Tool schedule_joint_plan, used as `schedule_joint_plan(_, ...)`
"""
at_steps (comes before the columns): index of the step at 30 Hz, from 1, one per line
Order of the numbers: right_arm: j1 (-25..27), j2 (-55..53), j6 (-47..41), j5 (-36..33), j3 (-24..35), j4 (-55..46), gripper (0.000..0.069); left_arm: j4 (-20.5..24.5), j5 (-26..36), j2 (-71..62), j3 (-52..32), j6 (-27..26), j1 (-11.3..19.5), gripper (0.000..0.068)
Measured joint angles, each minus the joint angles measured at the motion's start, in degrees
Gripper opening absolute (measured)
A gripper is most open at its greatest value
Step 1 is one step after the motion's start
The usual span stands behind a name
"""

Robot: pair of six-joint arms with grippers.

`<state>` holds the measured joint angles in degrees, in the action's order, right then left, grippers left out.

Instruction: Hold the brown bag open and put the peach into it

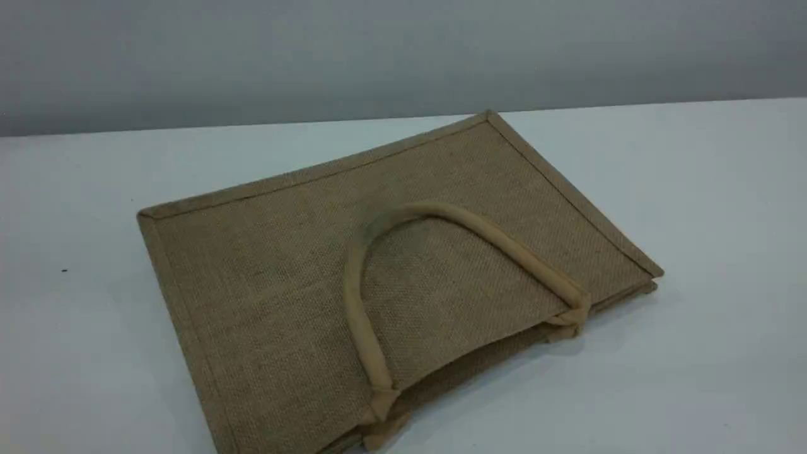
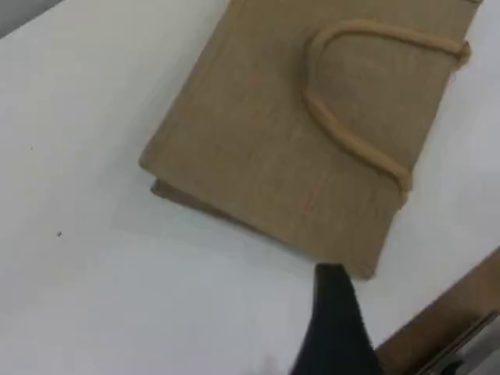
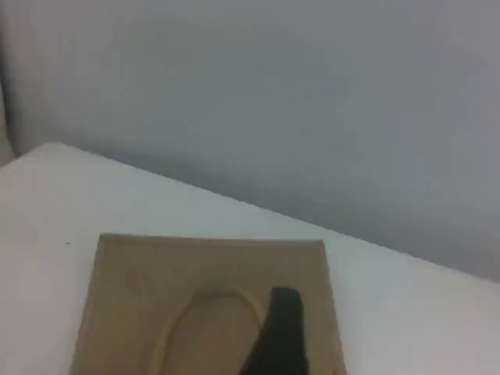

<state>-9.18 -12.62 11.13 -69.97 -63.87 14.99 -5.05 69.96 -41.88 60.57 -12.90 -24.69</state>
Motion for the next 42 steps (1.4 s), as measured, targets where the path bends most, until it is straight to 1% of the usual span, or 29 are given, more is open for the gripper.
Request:
schedule_joint_plan(5,0.0,6.2,0.0,0.0,8.6,-2.3,0.0584,-1.0,-0.4,12.0,-7.4,0.0,0.0,0.0449)
schedule_joint_plan(7,0.0,8.3,-0.1,0.0,12.5,-3.9,0.0584,-1.0,-2.8,17.1,-10.7,0.0,0.0,0.0449)
schedule_joint_plan(9,0.0,9.5,-0.3,0.9,16.6,-4.5,0.0584,-1.0,-3.6,21.6,-13.8,0.1,0.0,0.0449)
schedule_joint_plan(11,0.0,9.8,-0.2,3.3,21.1,-4.6,0.0584,-1.0,-4.4,26.1,-17.2,0.1,0.0,0.0449)
schedule_joint_plan(15,0.0,9.8,-0.2,6.9,28.4,-4.6,0.0584,-1.0,-6.2,32.4,-22.4,0.2,0.0,0.0449)
schedule_joint_plan(19,0.0,9.8,-0.2,7.1,33.0,-4.7,0.0584,-1.0,-7.7,34.7,-26.0,1.9,0.0,0.0449)
schedule_joint_plan(23,0.0,9.8,0.7,7.6,34.1,-5.1,0.0584,-0.8,-8.7,34.7,-28.7,2.0,0.0,0.0449)
schedule_joint_plan(26,0.0,9.8,0.9,7.8,34.4,-5.1,0.0584,-0.8,-9.6,34.6,-30.5,4.2,0.0,0.0449)
schedule_joint_plan(32,0.0,9.8,0.9,8.3,34.6,-5.0,0.0584,-0.8,-9.1,34.6,-30.8,5.0,0.0,0.0449)
schedule_joint_plan(34,0.0,9.8,0.9,8.3,34.6,-5.0,0.0584,-0.8,-9.1,34.6,-30.8,6.3,0.0,0.0449)
schedule_joint_plan(42,0.0,9.8,0.9,8.3,34.6,-5.1,0.0584,2.5,-8.1,34.6,-31.7,10.8,0.0,0.0449)
